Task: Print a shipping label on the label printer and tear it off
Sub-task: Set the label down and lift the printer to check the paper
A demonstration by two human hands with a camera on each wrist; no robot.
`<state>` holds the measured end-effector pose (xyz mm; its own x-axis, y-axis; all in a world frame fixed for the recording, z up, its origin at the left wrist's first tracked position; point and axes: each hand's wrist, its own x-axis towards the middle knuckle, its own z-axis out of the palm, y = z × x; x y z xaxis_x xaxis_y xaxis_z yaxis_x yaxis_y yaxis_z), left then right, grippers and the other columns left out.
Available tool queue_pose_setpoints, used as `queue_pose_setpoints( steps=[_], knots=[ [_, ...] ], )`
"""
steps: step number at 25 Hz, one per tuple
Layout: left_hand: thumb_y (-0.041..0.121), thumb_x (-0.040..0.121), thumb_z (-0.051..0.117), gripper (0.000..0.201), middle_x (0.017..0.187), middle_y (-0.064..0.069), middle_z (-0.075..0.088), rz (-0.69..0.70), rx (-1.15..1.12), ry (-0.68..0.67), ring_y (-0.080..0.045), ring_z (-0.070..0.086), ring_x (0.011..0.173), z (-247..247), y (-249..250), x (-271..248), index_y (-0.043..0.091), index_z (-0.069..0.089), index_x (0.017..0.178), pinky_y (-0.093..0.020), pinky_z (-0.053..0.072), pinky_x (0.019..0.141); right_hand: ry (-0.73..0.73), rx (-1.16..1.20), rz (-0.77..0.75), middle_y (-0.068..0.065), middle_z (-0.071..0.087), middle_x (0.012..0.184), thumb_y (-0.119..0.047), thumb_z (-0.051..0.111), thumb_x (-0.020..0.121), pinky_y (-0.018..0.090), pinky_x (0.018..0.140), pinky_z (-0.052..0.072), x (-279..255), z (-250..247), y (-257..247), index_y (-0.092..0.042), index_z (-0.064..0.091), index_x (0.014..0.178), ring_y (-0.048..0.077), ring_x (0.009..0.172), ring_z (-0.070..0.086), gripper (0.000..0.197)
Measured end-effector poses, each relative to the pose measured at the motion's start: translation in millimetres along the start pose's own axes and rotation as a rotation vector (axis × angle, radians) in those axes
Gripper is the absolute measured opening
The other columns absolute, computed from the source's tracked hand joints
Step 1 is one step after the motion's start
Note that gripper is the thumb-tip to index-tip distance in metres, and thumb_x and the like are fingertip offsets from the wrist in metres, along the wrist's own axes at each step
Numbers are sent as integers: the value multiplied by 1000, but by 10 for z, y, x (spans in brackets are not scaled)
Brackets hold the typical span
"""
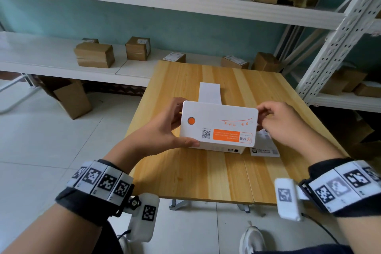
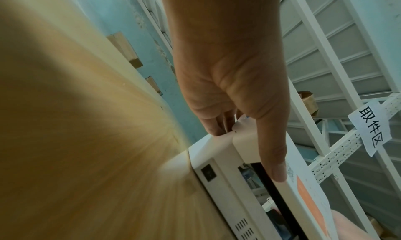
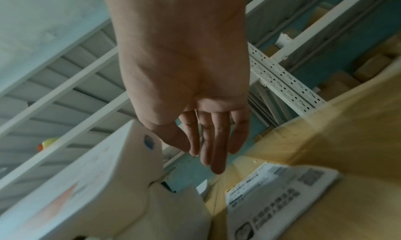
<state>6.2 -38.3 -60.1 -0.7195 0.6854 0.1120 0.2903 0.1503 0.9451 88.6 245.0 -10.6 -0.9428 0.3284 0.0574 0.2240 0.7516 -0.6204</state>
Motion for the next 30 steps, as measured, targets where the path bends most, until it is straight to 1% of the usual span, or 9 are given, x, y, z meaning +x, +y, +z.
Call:
queue_pose_setpoints(
  steps=[5,8,11,14,18,21,24,27,30],
  knots=[
    [11,73,90,78,126,-3,62,89,37,31,-15,62,125,6,-24,57,12,37,130,-35,52,108,-181,-263,-232,-12,66,86,-22,70,90,29,71,51,184,-12,-73,-38,64,80,4,85,63,20],
    [10,73,89,77,125,-2,63,102,41,4,-14,62,125,-11,-4,64,13,37,129,-34,52,108,-221,-284,-288,-6,64,85,-30,71,90,30,67,52,383,102,-82,-31,65,78,11,79,65,13],
    [7,73,89,76,126,1,63,113,28,-10,-15,62,126,-20,18,45,13,36,128,-35,53,107,-243,-375,-368,-6,63,91,-25,74,88,28,73,51,581,163,-111,-25,68,88,13,85,63,5],
    [7,73,89,77,125,7,63,120,29,-17,-15,60,128,-18,15,51,13,36,128,-34,53,106,-286,-576,-439,-3,63,101,-17,73,89,29,79,47,707,143,-139,-20,71,109,17,93,60,20],
    [8,72,89,75,124,8,67,109,2,-31,-16,60,129,-13,22,56,18,37,125,-32,53,105,-339,-703,-502,-7,60,100,-32,66,93,24,71,38,749,136,-172,-22,67,116,15,93,58,25],
    [8,71,88,74,123,9,67,113,-11,-28,-18,61,128,-35,46,28,18,38,125,-32,54,104,-387,-742,-481,-1,62,106,-39,57,97,26,74,35,805,204,-221,-17,50,138,11,86,54,46],
    [5,72,88,74,124,4,67,116,-7,-30,-19,61,128,-35,55,37,14,37,126,-35,54,104,-420,-870,-470,-9,50,84,-42,49,101,25,70,34,907,287,-260,-13,22,154,7,71,48,66],
    [4,74,87,74,125,2,67,102,0,-24,-19,61,128,-32,34,47,11,35,126,-34,53,106,-460,-848,-506,1,64,109,-38,52,101,30,78,49,996,329,-232,-17,41,146,16,92,62,52],
    [5,74,87,74,124,9,67,103,0,-47,-16,60,129,-23,35,63,13,34,126,-31,53,105,-372,-648,-465,5,57,134,-34,58,98,41,94,51,1135,306,-120,-18,52,138,22,112,59,43]
  ],
)
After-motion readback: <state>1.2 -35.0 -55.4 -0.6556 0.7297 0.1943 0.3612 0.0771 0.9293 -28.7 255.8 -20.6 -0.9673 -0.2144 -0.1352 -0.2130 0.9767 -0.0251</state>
